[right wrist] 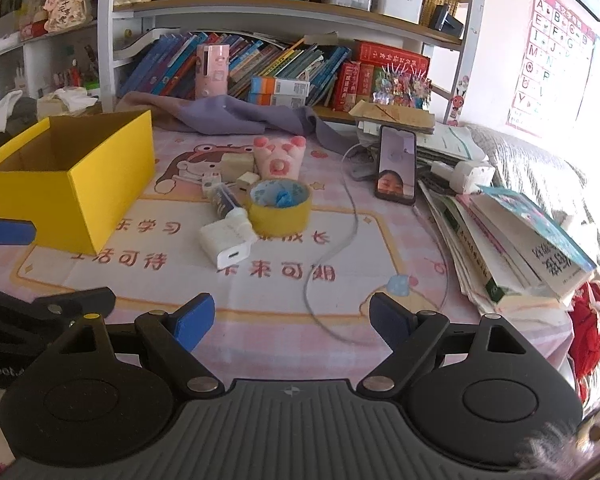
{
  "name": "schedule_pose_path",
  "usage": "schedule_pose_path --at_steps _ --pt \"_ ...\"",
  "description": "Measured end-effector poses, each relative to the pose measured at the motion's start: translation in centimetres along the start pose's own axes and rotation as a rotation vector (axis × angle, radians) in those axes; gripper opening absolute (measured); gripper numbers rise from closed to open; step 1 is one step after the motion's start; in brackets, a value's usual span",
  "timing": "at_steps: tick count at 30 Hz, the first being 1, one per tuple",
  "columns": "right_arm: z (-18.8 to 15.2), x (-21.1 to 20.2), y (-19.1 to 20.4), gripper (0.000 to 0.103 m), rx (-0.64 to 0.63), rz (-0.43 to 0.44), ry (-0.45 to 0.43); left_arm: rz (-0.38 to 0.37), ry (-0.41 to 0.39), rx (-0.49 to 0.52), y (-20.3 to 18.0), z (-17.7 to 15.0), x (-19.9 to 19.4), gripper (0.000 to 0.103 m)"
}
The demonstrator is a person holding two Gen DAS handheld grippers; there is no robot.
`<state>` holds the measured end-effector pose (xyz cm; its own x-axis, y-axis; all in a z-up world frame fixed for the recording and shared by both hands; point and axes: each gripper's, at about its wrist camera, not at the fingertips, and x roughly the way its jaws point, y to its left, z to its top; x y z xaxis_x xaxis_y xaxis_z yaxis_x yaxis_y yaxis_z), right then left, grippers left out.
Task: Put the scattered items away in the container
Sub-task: 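Move both tools toward the tape roll and white charger plug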
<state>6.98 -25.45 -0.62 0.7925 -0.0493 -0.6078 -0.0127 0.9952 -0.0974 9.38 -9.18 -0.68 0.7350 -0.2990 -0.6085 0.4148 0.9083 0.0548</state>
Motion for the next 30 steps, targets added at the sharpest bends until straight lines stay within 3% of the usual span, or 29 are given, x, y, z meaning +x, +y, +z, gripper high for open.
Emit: schedule_pose_path --at_steps 10,18,23,30 --pt "3.4 4.4 -3.0 0.085 -0.017 0.033 0.015 0.023 0.041 -0.027 -0.7 3.3 4.3 0.098" --pt "5.8 8.8 -4.9 0.085 -0.046 0.125 0.048 0.071 0.101 -0.069 -0.7 5.1 7.5 0.098" --pt "7.3 11.4 -5.6 0.086 -0.085 0.168 0.061 0.114 0.164 -0.154 0.4 6.0 9.9 0.094" --pt "9.0 14.9 -6.9 0.088 -0.124 0.217 0.094 0.102 0.213 -0.182 -0.5 7.0 12.7 0.093"
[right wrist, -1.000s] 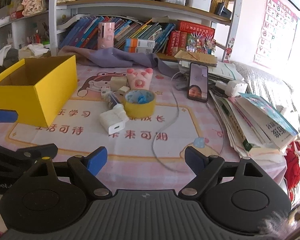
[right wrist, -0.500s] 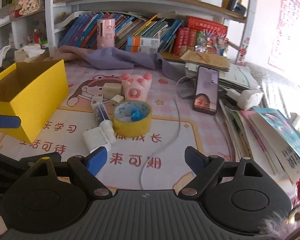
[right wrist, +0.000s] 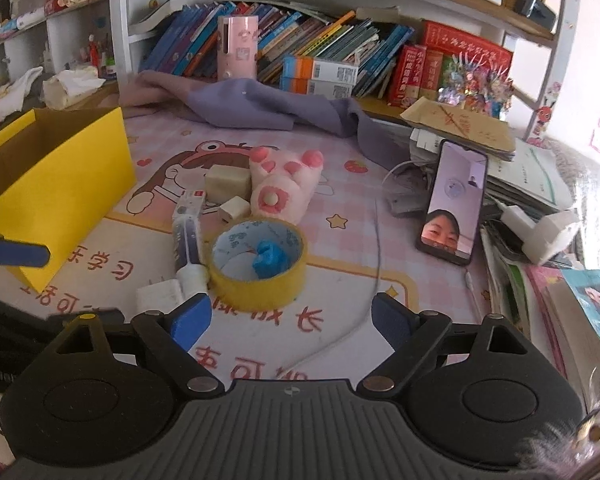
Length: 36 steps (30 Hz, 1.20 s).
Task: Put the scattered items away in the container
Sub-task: 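Move both tools toward the tape roll and white charger plug, then grasp the white charger plug with left tool while right tool grasps the yellow tape roll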
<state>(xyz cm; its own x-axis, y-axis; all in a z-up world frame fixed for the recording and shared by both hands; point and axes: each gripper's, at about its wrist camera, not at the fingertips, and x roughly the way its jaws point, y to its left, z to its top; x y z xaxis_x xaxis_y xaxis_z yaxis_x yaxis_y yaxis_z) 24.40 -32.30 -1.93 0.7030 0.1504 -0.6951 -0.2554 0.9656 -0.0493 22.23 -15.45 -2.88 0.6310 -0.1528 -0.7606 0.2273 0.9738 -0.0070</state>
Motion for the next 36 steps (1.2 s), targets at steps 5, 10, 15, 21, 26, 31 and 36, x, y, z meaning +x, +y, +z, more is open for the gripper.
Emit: schedule_pose_path --at_steps 5,10,15,21,26,31,36 --pt "1.3 2.2 -0.7 0.088 -0.041 0.051 0.016 0.000 0.043 0.019 -1.2 0.8 2.0 0.092" --pt "2.3 4.6 -0.9 0.091 -0.078 0.103 0.052 0.014 0.080 0.024 -1.7 1.2 3.5 0.086" --pt "2.8 6.9 -0.7 0.094 -0.116 0.151 0.099 0.035 0.128 0.020 -1.9 1.1 5.0 0.080" --pt "2.7 9.4 0.0 0.096 -0.174 0.162 0.173 0.048 0.161 0.045 -2.5 0.9 6.4 0.073" --pt "3.1 11.0 -0.2 0.097 -0.167 0.170 0.201 0.051 0.163 0.066 -2.9 1.1 6.9 0.071" --pt "3.3 11.8 0.0 0.097 -0.175 0.193 0.212 0.039 0.177 0.040 -2.5 1.2 7.6 0.071" --pt "3.6 12.6 0.1 0.097 -0.182 0.200 0.211 0.030 0.179 0.034 -2.4 1.4 8.2 0.071"
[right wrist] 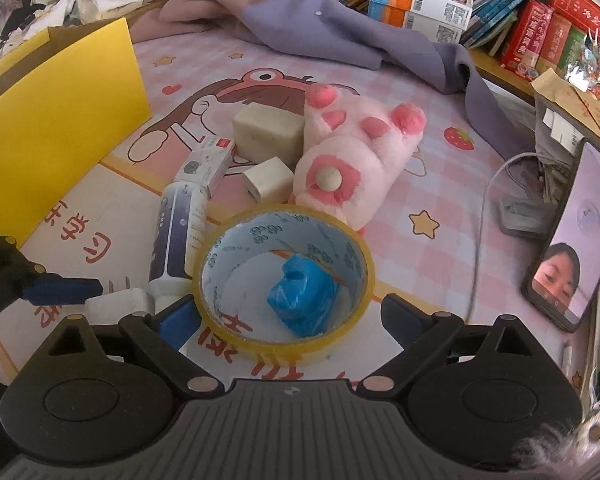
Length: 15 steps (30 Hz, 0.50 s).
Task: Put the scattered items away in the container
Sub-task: 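Grasp the white charger plug with left tool while right tool grasps the yellow tape roll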
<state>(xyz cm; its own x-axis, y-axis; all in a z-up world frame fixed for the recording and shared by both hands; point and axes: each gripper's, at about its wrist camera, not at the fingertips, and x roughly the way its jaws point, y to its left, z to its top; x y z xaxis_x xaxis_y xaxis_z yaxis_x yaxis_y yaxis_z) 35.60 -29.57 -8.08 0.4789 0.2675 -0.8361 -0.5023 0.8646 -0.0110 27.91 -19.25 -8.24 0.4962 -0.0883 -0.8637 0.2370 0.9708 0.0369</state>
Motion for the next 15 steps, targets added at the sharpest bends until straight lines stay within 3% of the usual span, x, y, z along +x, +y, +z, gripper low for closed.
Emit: schedule_pose_path --at_steps 10,15 --pt "0.23 0.68 -0.09 0.097 -0.002 0.007 0.004 -0.023 -0.002 -0.016 0.27 0.05 0.23 0.065" --pt "0.23 0.71 0.23 0.090 -0.016 0.003 -0.005 -0.013 -0.003 -0.044 0.61 -0.20 -0.12 0.065"
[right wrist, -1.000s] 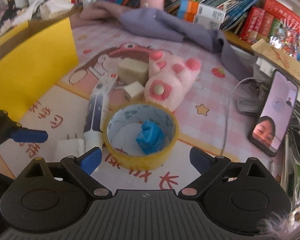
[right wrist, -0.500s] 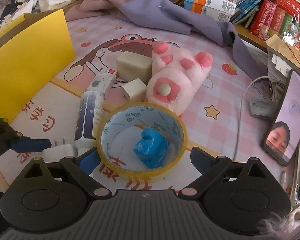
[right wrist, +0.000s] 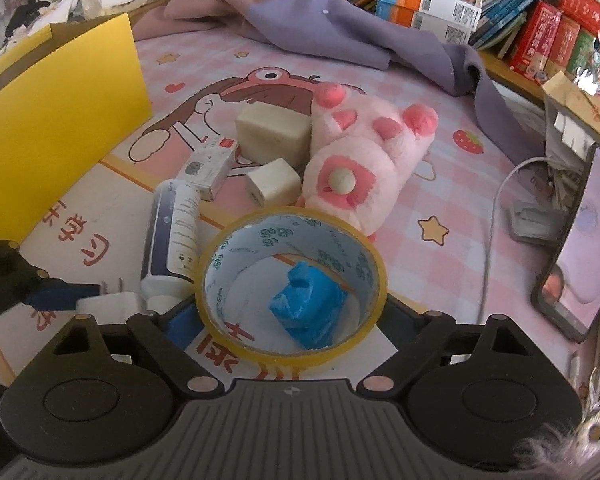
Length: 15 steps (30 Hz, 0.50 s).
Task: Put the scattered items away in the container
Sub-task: 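Grasp the white charger plug with left tool while right tool grasps the yellow tape roll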
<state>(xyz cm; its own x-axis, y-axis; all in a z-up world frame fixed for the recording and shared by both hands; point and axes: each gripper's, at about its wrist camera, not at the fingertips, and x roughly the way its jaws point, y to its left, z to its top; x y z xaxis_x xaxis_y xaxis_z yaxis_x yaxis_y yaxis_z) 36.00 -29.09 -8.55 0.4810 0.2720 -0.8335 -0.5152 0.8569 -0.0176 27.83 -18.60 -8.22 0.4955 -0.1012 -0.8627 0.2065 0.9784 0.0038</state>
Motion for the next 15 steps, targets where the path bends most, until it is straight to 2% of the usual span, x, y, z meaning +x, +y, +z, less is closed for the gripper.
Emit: schedule_pose_path --at_steps 15 --pt "-0.5 -3.8 0.4 0.090 0.011 0.002 -0.109 0.046 -0.076 -0.025 0.3 -0.7 -2.9 0.065"
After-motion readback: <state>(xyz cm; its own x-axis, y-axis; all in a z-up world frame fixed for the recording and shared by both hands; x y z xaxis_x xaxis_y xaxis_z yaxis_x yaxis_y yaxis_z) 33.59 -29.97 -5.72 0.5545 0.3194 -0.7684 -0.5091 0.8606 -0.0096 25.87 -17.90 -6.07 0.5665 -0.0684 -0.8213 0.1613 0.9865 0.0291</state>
